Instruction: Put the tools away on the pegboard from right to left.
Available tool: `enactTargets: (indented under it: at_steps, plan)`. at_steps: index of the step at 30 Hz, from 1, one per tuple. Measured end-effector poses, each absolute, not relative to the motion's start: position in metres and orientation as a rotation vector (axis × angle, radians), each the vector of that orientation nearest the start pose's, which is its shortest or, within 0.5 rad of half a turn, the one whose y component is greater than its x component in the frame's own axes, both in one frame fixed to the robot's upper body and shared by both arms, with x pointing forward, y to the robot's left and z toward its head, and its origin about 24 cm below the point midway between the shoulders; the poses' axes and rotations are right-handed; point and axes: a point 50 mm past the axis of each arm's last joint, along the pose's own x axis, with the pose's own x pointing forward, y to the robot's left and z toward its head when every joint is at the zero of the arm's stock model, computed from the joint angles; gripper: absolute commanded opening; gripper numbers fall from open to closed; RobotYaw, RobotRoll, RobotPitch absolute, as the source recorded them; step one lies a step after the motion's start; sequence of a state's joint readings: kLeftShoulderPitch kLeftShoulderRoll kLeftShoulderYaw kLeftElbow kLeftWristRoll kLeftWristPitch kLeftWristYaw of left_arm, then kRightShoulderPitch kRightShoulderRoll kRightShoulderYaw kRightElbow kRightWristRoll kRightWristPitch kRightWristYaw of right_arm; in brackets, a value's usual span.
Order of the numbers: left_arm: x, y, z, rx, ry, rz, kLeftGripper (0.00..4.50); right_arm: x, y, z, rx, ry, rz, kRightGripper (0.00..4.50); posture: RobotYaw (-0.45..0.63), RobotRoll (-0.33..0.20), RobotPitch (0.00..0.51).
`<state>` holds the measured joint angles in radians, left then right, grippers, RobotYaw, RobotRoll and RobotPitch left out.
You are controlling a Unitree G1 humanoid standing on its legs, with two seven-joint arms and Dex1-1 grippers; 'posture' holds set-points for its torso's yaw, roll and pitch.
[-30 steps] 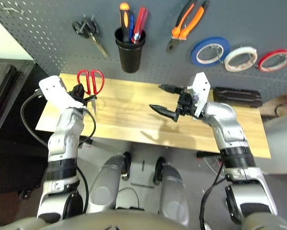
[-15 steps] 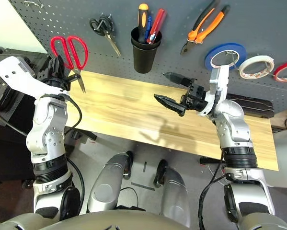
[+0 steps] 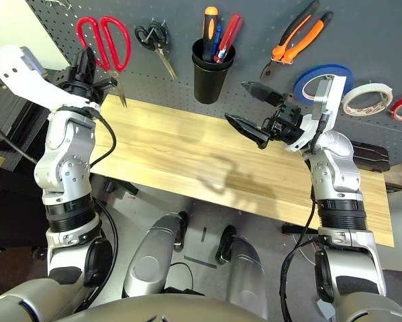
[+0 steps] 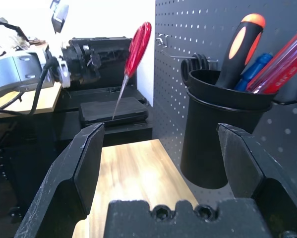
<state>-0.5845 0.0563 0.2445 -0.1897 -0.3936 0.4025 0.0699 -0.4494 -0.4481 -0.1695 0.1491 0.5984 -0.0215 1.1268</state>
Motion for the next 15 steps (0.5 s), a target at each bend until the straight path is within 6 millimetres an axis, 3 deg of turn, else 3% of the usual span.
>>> enactTargets:
  at_steps: [15]
  plan:
    - [0.356, 0.163, 0.207, -0.326, -0.301, -0.042, 0.03, 0.296, -0.204, 0.173, -0.038, -0.460, 1.014, 4.50, 0.25, 0.000, 0.176]
